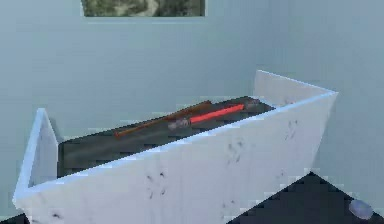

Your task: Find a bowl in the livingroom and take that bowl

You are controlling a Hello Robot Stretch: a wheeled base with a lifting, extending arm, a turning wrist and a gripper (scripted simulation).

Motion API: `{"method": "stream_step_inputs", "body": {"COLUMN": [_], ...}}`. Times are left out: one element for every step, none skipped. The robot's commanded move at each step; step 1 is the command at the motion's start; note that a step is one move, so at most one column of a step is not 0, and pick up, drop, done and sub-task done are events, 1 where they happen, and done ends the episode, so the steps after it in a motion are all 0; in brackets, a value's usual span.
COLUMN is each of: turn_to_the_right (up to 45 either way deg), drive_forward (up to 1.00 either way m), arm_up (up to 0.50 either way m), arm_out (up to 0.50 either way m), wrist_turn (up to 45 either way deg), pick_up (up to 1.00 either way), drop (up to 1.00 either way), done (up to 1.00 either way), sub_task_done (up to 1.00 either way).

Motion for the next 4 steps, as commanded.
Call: {"method": "stream_step_inputs", "body": {"turn_to_the_right": [45.0, 21.0, 0.0, 9.0], "drive_forward": [0.0, 0.0, 1.0, 0.0], "arm_up": [0.0, 0.0, 0.0, 0.0], "arm_out": [0.0, 0.0, 0.0, 0.0], "wrist_turn": [0.0, 0.0, 0.0, 0.0], "pick_up": [0.0, 0.0, 0.0, 0.0], "drop": [0.0, 0.0, 0.0, 0.0], "done": [0.0, 0.0, 0.0, 0.0], "sub_task_done": [0.0, 0.0, 0.0, 0.0]}}
